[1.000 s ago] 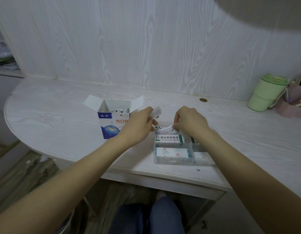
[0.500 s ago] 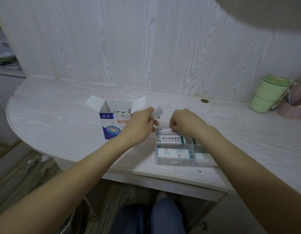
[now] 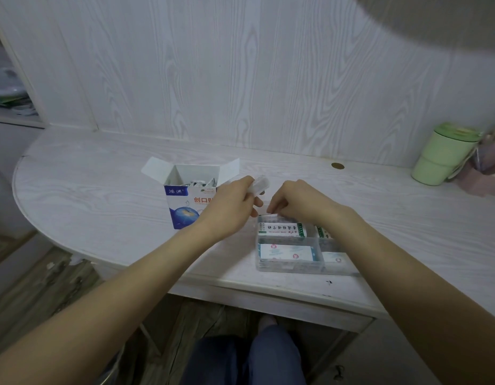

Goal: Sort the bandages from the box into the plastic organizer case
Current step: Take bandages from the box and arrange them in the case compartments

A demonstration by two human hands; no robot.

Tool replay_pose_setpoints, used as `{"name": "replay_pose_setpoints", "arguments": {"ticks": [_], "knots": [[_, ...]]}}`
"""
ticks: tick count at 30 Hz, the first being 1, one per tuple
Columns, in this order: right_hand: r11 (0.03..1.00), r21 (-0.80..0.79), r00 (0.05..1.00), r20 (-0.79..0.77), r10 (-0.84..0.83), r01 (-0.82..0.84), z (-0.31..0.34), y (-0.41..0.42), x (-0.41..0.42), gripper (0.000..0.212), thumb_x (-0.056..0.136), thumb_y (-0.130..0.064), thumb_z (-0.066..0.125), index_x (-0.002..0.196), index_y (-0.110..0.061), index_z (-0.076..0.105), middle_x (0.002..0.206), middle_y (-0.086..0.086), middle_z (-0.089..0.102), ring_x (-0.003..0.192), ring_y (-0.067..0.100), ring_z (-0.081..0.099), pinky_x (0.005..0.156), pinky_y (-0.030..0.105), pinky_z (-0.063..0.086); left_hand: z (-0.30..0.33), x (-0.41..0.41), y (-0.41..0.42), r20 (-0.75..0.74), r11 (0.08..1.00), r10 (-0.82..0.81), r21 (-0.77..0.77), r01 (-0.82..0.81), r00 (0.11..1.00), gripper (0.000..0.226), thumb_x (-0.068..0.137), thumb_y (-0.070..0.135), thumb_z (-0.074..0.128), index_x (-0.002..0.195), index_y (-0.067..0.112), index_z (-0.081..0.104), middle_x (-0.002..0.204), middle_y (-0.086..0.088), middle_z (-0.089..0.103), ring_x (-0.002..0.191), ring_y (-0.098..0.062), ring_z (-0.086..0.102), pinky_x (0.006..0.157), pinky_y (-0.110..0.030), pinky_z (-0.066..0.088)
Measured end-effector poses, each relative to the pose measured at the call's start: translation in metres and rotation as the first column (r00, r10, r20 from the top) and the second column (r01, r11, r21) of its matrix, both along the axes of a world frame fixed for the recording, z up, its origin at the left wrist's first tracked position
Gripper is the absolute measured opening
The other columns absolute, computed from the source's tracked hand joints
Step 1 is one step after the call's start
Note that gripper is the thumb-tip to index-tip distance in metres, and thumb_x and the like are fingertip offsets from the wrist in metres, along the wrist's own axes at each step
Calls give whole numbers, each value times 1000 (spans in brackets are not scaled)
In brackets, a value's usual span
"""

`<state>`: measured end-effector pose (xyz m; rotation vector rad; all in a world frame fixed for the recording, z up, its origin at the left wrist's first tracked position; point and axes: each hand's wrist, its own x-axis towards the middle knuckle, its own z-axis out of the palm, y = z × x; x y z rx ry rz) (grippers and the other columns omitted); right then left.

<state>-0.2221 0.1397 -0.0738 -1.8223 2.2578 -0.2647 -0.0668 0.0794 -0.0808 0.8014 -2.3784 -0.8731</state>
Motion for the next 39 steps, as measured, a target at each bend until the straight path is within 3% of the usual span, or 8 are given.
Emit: {"name": "replay_pose_setpoints", "arguments": {"ticks": [7,12,15,18,26,30,33,39], "knots": [[997,-76,972,231,30,-13,-2,6,-8,31,84,4,58,98,-18,74,91,-3,72,80,-4,64,69,7,46,2,0,4,-144,951,-37,300,79,989,21,99,2,36,104,3,56,94,-10,70,62,-6,63,60,-17,52],[941,-307,797,599,73,144,4,17,-7,25,87,5,55,94,-12,72,84,1,73,77,3,68,73,13,50,7,3,6,-216,916,-62,376,142,974,18,98,4,42,99,10,59,94,-7,72,68,-9,65,67,-21,55],[907,-254,598,802,3,336,16,28,0,19,96,-20,51,92,-13,69,75,8,71,64,15,66,61,19,51,8,3,5,-180,946,-70,299,122,981,16,97,6,45,100,6,61,92,-6,72,67,-8,66,67,-21,55],[929,-155,515,856,-43,335,27,36,6,37,94,-41,52,90,-8,67,70,12,70,58,16,63,58,21,51,8,2,6,-102,975,-103,187,121,989,20,97,9,48,99,1,66,91,-5,72,64,-4,65,68,-20,54],[944,-101,448,893,-54,315,34,44,2,16,87,-4,63,95,9,66,93,23,70,80,20,70,73,19,57,16,-4,11,49,995,-94,-18,95,994,24,94,26,56,111,19,70,85,3,71,73,1,61,85,-27,49],[928,-115,488,869,-78,354,34,46,-2,8,82,10,65,83,2,65,83,18,66,74,19,69,72,19,57,18,-6,12,22,993,-89,74,87,996,38,87,37,64,121,20,64,118,5,66,105,-8,61,98,-27,44],[901,-116,525,840,-136,418,30,46,-9,17,81,11,65,88,-4,60,84,20,65,73,22,66,72,24,59,17,-9,13,-49,989,-55,136,61,997,26,91,32,59,108,15,70,95,1,71,88,-14,66,88,-33,53],[901,-143,741,628,-238,410,20,41,-15,11,83,2,66,82,-9,67,76,12,71,65,13,70,52,18,47,9,-24,5,75,999,24,-43,-21,997,19,91,14,60,108,15,69,93,1,70,75,-4,56,64,-7,38]]}}
